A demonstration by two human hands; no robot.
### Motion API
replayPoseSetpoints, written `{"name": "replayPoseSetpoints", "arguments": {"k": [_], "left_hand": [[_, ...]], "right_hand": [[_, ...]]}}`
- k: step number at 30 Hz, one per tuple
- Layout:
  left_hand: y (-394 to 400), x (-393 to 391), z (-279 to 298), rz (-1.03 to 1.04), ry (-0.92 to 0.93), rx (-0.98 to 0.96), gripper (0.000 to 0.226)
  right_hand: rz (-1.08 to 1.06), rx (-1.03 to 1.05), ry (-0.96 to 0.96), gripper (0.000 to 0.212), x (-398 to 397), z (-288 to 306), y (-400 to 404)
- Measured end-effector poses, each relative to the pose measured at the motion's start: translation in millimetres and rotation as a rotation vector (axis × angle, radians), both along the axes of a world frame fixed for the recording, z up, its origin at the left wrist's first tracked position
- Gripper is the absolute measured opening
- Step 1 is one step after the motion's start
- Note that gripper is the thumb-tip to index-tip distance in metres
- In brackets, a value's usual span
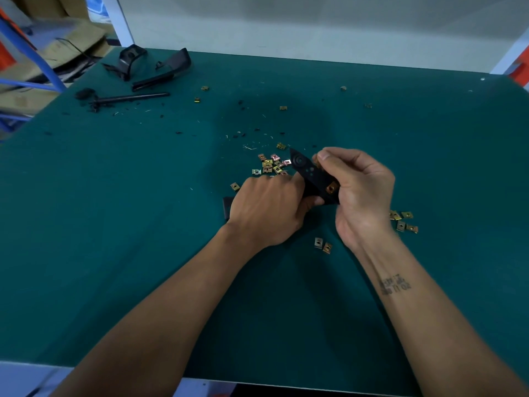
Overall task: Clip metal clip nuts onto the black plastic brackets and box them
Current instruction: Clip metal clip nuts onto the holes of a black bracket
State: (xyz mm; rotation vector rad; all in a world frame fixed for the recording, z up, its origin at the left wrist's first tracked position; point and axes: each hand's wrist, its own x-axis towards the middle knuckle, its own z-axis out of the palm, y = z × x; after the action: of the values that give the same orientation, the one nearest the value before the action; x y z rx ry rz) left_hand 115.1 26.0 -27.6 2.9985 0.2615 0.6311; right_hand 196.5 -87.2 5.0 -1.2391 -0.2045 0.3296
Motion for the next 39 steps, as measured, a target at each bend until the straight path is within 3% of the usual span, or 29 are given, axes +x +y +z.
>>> {"name": "replayPoseSetpoints", "arguments": {"k": [8,12,16,20,30,39], "left_hand": [[1.5,0.1,-1.2,-0.006,0.001,-0.036,0.046],[1.0,-1.2,0.3,-0.015,-0.021,-0.062,0.043],[0.6,-1.5,0.0,-0.015,-0.021,-0.066,0.038],[0.8,-2.3,0.3,-0.021,-0.021,-0.069,0.036],[-0.2,-3.5,3.1,-0.002,-0.005,-0.081,0.032],[-0.7,-4.2,6.9,0.033,0.029,-0.121,0.024]], "right_hand": [[0.015,-0.042,-0.058,0.008,-2.3,-2.3,1.1],[-0.009,-0.047,-0.077,0.02,-3.6,-1.6,1.0],[-0.029,-0.069,-0.096,0.015,-6.6,-1.4,2.7],[-0.039,-0.058,-0.159,0.028,-11.2,-1.7,3.7],[0.101,-0.062,-0.347,0.019,-2.3,-7.9,1.5],[0.176,-0.094,-0.453,0.031,0.2,-7.8,2.2]]}}
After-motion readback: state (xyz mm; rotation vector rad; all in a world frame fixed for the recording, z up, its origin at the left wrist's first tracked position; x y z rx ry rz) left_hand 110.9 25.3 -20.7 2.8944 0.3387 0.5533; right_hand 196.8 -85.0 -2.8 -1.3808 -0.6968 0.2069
